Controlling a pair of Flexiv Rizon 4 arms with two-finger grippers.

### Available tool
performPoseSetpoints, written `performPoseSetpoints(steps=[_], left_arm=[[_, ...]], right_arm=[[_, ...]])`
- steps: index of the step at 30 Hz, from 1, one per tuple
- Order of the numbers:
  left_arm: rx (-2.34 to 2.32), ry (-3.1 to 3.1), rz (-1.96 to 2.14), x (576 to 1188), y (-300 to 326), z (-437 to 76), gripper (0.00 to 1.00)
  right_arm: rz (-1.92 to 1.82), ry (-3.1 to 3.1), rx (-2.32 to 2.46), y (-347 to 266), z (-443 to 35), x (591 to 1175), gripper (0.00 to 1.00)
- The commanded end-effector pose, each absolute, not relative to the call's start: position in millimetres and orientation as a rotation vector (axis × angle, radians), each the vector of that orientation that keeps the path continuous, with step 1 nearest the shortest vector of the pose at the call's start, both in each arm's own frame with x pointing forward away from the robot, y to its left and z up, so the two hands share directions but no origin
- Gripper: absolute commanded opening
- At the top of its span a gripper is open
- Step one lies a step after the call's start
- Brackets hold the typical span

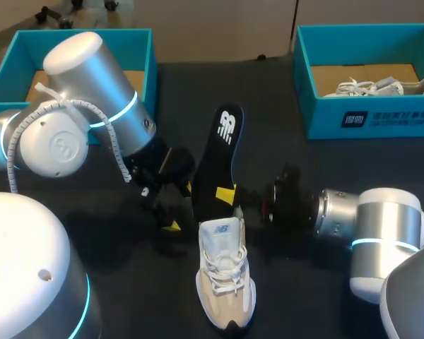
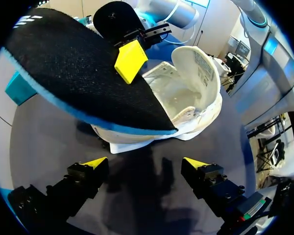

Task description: Take the shoe out of the shoebox, open the shoe tongue, remove and reinsert the insole, then place the shoe into the shoebox

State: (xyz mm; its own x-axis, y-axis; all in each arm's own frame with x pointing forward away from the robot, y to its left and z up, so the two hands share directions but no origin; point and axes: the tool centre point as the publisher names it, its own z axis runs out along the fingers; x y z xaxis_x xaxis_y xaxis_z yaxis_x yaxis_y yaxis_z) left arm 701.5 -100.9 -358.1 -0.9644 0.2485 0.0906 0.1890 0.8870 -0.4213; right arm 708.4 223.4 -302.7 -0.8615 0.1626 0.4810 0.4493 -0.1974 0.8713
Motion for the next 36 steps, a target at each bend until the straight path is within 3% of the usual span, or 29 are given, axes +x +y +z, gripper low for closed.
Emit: performPoseSetpoints(steps=[1,36], left_arm=[[-0.340,-2.917,0.627,700,-100,-358,1.00],[-0.340,-2.917,0.627,700,-100,-358,1.00]], right_arm=[[-2.178,-1.851,-0.735,225,-306,703,0.00],[-2.155,-1.841,-0.769,228,-309,696,0.00]])
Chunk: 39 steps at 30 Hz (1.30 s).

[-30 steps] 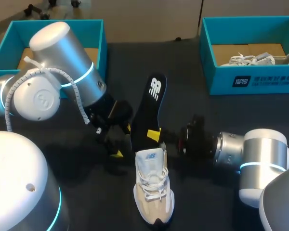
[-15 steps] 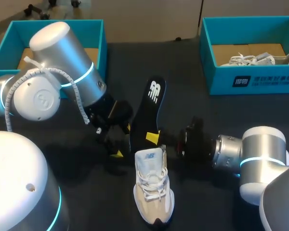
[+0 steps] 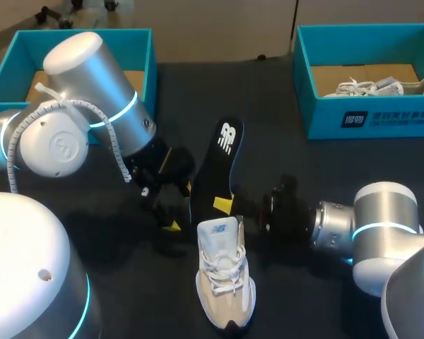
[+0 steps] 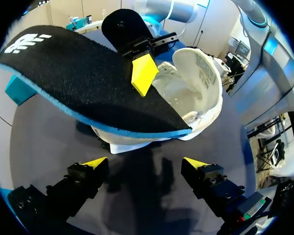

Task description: Take the shoe out of the shoebox, open the shoe tongue, remove and reinsert the insole, then place the shoe into the shoebox

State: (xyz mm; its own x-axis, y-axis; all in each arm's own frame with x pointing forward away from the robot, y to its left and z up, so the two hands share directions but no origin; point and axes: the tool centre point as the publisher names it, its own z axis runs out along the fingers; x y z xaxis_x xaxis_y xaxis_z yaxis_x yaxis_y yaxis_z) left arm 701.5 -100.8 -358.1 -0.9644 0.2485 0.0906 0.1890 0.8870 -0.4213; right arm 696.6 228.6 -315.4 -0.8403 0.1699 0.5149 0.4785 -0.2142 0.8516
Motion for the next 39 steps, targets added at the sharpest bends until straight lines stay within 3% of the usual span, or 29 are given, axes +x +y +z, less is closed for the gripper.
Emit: performPoseSetpoints(steps=[1,21,39], left_arm=[[-0.340,-2.917,0.627,700,-100,-358,1.00],[-0.340,-2.917,0.627,700,-100,-358,1.00],[-0.340,-2.917,0.627,700,-100,-358,1.00]], right_arm=[[-2.157,-1.844,-0.762,228,-306,697,0.00],[-2.074,-1.899,-0.715,216,-273,732,0.00],[-2.005,-1.813,-0.696,205,-286,744,0.00]])
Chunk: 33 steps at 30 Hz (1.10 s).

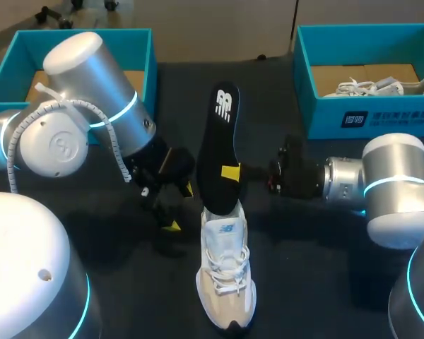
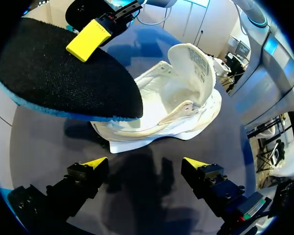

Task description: Take the shoe out of the shoebox, open the shoe tongue, remove and reinsert the insole, then place the shoe into the shoebox

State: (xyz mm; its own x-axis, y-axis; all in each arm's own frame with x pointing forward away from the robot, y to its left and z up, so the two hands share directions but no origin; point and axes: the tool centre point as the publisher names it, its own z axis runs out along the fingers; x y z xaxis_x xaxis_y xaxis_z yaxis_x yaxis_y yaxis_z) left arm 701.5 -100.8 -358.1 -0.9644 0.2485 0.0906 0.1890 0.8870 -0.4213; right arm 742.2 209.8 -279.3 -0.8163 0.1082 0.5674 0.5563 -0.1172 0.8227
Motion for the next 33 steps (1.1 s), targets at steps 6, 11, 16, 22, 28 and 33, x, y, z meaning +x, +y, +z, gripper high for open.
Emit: performPoseSetpoints(steps=[6,11,16,22,28,33], left_arm=[[-0.340,-2.917,0.627,700,-100,-358,1.00],[-0.340,-2.917,0.627,700,-100,-358,1.00],[-0.340,-2.917,0.627,700,-100,-358,1.00],[-0.340,-2.917,0.627,700,-100,-358,1.00],[-0.340,-2.917,0.627,700,-100,-358,1.00],[-0.340,-2.917,0.627,700,-100,-358,1.00]], right_arm=[[-2.000,-1.803,-0.679,206,-288,740,0.00],[-1.998,-1.798,-0.676,204,-292,738,0.00],[-1.998,-1.792,-0.674,204,-294,738,0.00],[-1.996,-1.790,-0.677,205,-296,739,0.00],[-1.995,-1.789,-0.684,207,-300,738,0.00],[-1.987,-1.801,-0.721,207,-304,737,0.00]])
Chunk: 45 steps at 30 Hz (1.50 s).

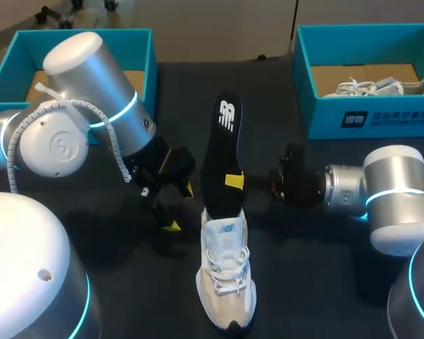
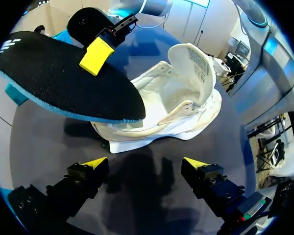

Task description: Take the shoe out of the shoebox, open the shoe tongue, remove and reinsert the insole, then place the shoe into the shoebox

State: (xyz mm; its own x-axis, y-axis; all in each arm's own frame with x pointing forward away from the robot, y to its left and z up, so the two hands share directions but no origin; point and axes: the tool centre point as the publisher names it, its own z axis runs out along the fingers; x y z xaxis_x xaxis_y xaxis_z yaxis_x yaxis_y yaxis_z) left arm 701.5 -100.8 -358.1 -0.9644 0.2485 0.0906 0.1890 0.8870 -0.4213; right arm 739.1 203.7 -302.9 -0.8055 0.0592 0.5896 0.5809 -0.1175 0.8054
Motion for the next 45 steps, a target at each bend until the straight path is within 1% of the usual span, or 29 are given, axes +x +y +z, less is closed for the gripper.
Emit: performPoseSetpoints(steps=[1,45], left_arm=[[-0.340,-2.917,0.627,700,-100,-358,1.00],[-0.340,-2.917,0.627,700,-100,-358,1.00]], right_arm=[[-1.982,-1.798,-0.745,207,-304,737,0.00],[-1.975,-1.777,-0.886,205,-326,710,0.00]])
